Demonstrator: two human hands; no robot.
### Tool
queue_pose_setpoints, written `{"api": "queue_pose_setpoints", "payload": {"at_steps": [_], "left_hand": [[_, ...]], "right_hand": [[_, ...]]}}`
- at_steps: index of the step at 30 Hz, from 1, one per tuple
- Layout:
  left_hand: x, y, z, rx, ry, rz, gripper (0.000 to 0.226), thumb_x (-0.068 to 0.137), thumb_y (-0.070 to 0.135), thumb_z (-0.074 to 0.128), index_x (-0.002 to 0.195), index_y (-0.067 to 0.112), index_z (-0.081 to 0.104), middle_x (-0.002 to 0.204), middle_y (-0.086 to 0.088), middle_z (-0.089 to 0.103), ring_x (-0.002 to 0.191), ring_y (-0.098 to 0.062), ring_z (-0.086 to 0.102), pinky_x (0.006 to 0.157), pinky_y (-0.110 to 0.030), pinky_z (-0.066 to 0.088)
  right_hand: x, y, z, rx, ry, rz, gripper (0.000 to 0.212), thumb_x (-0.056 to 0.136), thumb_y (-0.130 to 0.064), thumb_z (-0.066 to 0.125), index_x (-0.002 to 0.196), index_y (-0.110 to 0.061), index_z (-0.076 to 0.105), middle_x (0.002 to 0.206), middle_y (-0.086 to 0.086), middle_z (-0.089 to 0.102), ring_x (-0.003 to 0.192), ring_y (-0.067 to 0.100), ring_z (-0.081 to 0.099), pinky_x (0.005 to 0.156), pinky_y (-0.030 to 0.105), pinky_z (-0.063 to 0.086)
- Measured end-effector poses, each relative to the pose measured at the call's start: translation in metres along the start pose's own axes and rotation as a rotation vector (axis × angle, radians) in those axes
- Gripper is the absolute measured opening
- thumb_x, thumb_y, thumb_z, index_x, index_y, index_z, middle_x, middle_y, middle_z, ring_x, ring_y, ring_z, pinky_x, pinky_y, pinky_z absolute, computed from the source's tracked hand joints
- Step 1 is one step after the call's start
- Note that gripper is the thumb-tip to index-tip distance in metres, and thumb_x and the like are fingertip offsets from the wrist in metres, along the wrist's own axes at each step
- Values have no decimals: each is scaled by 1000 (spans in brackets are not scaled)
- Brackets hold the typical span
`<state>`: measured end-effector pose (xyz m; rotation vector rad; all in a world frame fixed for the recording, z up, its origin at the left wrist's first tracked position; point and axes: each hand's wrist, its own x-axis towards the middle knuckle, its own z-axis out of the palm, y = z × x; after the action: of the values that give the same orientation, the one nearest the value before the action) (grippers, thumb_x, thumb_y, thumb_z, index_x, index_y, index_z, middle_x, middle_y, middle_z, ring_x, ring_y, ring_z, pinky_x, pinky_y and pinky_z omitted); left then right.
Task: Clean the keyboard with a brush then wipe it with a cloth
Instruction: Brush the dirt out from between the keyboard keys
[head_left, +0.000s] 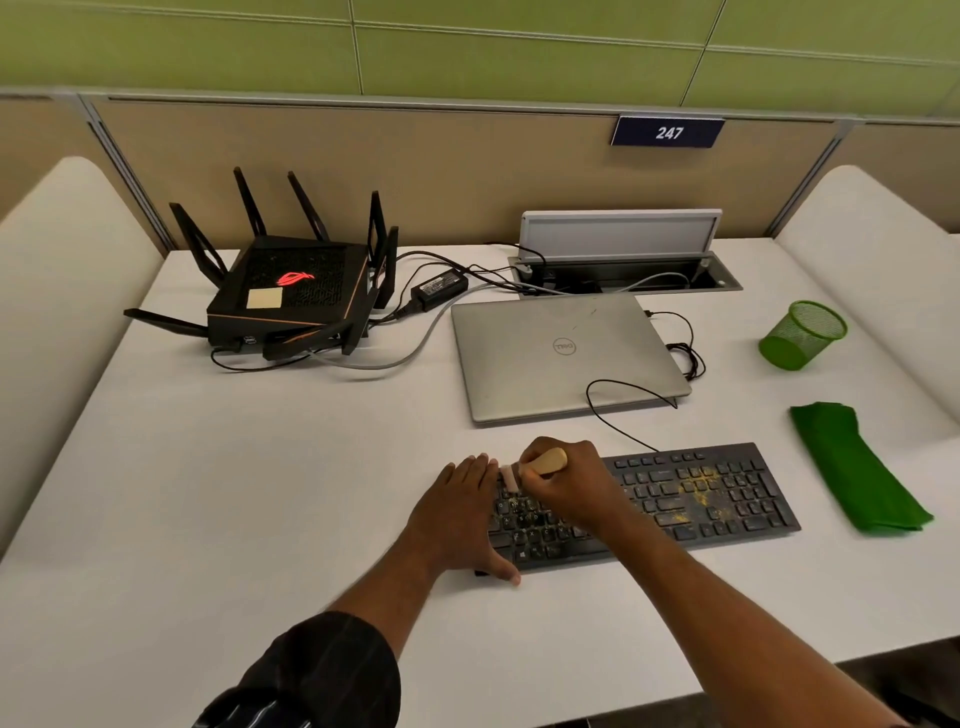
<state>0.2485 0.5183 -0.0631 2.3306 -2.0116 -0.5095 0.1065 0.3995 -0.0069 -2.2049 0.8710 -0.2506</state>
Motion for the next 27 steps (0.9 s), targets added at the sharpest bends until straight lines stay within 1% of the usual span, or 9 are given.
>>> {"api": "queue_pose_setpoints", "payload": {"at_steps": [3, 5, 7, 10, 12, 14, 19, 22, 27], "left_hand": [[-1, -1, 1, -1, -3, -9, 147, 59, 91, 66, 161, 8, 2, 170, -11, 4, 157, -26, 4, 127, -42, 4], [-1, -2, 2, 1, -11, -13, 147, 59, 91, 66, 161, 7, 0, 170, -11, 3, 157, -26, 3, 127, -42, 5], [-2, -2, 2, 3, -12, -13, 148, 59, 91, 66, 161, 7, 0, 170, -12, 3, 157, -27, 3, 127, -42, 5], [-3, -4, 1, -8, -14, -19, 147, 59, 91, 67, 161, 8, 1, 170, -11, 3, 157, -26, 4, 127, -41, 4], [-4, -4, 1, -7, -14, -26, 146, 59, 91, 66, 161, 8, 2, 170, -11, 4, 157, -26, 4, 127, -42, 4], [-5, -5, 1, 12, -19, -31, 146, 60, 92, 64, 161, 9, 2, 170, -11, 4, 157, -27, 3, 127, -46, 4], [-5, -6, 3, 21, -40, -50, 147, 60, 94, 61, 161, 8, 0, 170, -11, 2, 157, -26, -1, 127, -48, 1], [-6, -6, 3, 30, -56, -63, 147, 60, 95, 60, 161, 7, -1, 170, -12, 0, 157, -27, -1, 127, -48, 0], [-8, -6, 2, 23, -58, -73, 145, 60, 94, 62, 161, 9, 1, 170, -11, 2, 157, -26, 0, 126, -52, 1]], "right_hand": [[0, 0, 2, -41, -16, -9, 8, 90, -22, 64, 89, -17, 70, 76, -7, 70, 62, 7, 62, 53, 17, 47], [-2, 1, 4, -66, -39, -8, 7, 88, -21, 65, 86, -17, 70, 73, -5, 69, 59, 6, 59, 52, 17, 45], [-2, 0, 3, -67, -49, -5, 6, 86, -21, 66, 83, -17, 69, 70, -5, 68, 58, 7, 59, 53, 21, 47], [0, -2, 1, -26, 7, -8, 7, 87, -22, 65, 84, -18, 70, 72, -6, 69, 62, 8, 63, 58, 24, 53], [2, -4, 1, 1, 47, -2, 9, 89, -24, 64, 88, -18, 71, 76, -8, 71, 65, 7, 65, 59, 24, 54], [3, -4, 3, 17, 46, 3, 10, 91, -24, 64, 91, -18, 71, 77, -9, 71, 66, 6, 66, 59, 23, 55], [1, -6, 13, -17, -31, -10, 9, 91, -23, 65, 94, -18, 72, 81, -8, 71, 68, 5, 64, 59, 17, 50], [0, -8, 14, -44, -70, -24, 7, 89, -22, 66, 89, -17, 71, 77, -6, 69, 62, 4, 60, 56, 15, 45], [3, -11, 9, -5, -5, -12, 7, 88, -22, 66, 88, -17, 72, 76, -7, 70, 65, 8, 63, 55, 15, 47]]}}
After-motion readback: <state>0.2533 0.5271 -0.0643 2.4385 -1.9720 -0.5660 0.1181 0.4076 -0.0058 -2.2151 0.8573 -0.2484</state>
